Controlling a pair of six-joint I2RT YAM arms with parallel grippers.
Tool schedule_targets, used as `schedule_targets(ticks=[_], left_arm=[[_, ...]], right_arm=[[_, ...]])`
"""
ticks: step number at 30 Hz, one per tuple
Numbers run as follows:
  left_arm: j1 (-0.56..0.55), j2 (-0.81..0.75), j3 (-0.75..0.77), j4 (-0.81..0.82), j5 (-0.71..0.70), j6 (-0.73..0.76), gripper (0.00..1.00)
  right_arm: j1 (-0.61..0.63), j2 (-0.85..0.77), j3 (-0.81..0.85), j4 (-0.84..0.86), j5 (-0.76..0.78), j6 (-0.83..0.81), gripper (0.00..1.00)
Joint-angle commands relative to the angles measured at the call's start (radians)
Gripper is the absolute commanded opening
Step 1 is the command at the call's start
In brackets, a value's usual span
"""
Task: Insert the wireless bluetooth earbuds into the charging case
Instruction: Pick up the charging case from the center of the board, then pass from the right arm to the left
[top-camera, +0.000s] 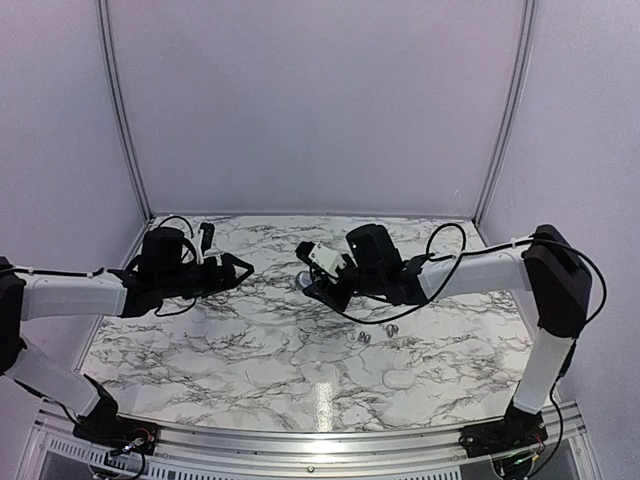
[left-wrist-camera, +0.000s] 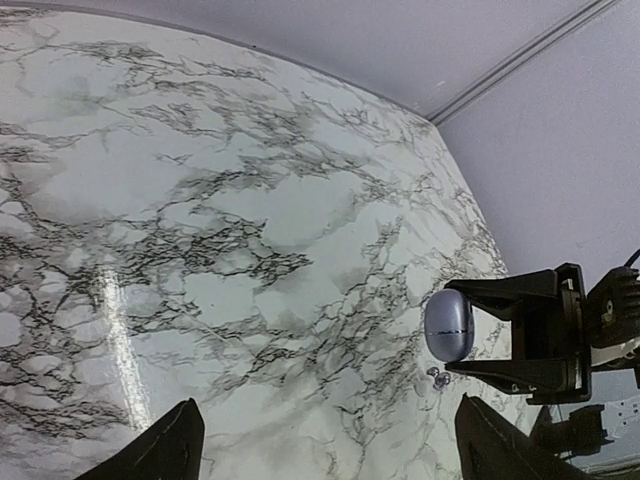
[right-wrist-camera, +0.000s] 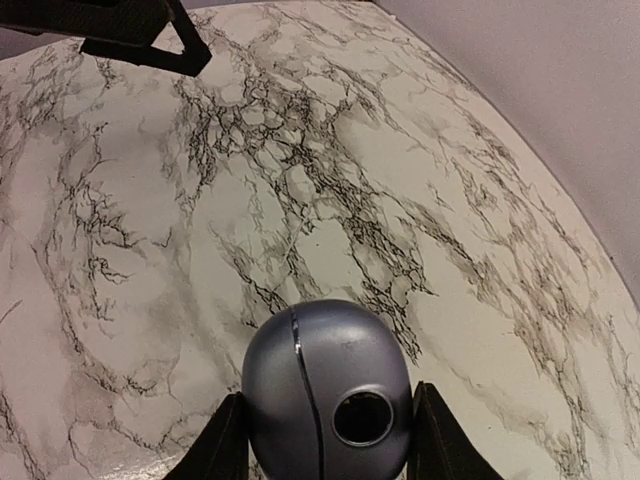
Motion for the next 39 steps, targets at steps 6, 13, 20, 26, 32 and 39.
schedule_targets(ticks=[6, 13, 20, 26, 32, 39], left_arm=[[-0.097, 0.072, -0.002, 0.191, 0.07, -0.089, 0.83], [-0.152, 0.081, -0.054, 0.322, 0.02, -0.148, 0.71], [-0.2, 0.127, -0.02, 0.335, 0.041, -0.135, 0.63], [-0.219, 0.16, 0.009, 0.338, 0.043, -0.138, 0.56], [-0.228, 0.169, 0.022, 0.344, 0.042, -0.142, 0.49], [-0.234, 0.178, 0.033, 0.354, 0.05, -0.141, 0.39]], right_arm=[[0.103, -0.033, 0.016, 0.109, 0.088, -0.083, 0.31], [0.134, -0.043, 0.013, 0.123, 0.07, -0.077, 0.31], [0.145, -0.048, 0.005, 0.141, 0.056, -0.056, 0.31], [0.154, -0.058, 0.0, 0.157, 0.058, -0.044, 0.31], [0.161, -0.063, -0.007, 0.168, 0.063, -0.041, 0.31], [0.164, -0.067, -0.014, 0.181, 0.072, -0.03, 0.31]])
